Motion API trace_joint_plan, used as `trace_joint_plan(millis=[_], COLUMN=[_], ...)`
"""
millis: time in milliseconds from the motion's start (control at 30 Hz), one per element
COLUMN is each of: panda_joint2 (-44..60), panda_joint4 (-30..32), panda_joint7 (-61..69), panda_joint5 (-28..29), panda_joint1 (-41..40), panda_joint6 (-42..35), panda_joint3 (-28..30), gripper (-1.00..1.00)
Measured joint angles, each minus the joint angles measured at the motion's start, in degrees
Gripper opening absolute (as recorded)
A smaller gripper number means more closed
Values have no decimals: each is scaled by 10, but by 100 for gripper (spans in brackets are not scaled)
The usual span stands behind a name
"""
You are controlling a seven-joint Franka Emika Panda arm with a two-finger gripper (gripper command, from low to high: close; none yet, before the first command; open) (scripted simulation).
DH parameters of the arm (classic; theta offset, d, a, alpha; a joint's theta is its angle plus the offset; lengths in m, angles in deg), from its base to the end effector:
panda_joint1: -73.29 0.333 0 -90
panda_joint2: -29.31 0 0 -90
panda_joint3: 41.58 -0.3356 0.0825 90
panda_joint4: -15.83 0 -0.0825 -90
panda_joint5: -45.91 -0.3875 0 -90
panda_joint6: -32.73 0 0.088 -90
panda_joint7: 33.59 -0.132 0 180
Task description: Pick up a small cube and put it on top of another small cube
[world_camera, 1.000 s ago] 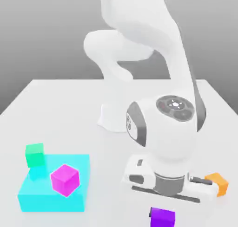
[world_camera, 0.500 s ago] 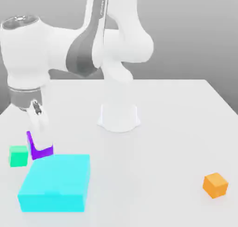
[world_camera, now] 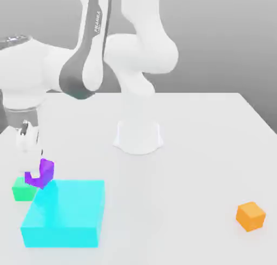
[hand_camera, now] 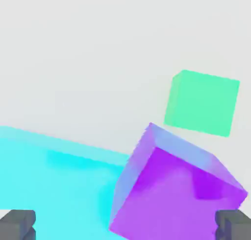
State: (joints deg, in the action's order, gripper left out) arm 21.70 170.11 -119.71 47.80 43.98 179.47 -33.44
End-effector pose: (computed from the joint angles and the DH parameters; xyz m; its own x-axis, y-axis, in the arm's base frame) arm 0.3244 -0.2462 0.2657 -0.5287 -0.8488 -0.0006 -0.8488 0.5287 -0.0002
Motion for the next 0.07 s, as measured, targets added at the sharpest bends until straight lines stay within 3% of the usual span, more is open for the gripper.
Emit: trace_joint_plan(millis=[67], panda_joint2=[-39], panda_joint4=[-8], panda_joint7=[-5], panda_joint5=[6], panda_joint1=[-2], panda_joint6=[-47], panda_joint3=[-2], gripper=[100])
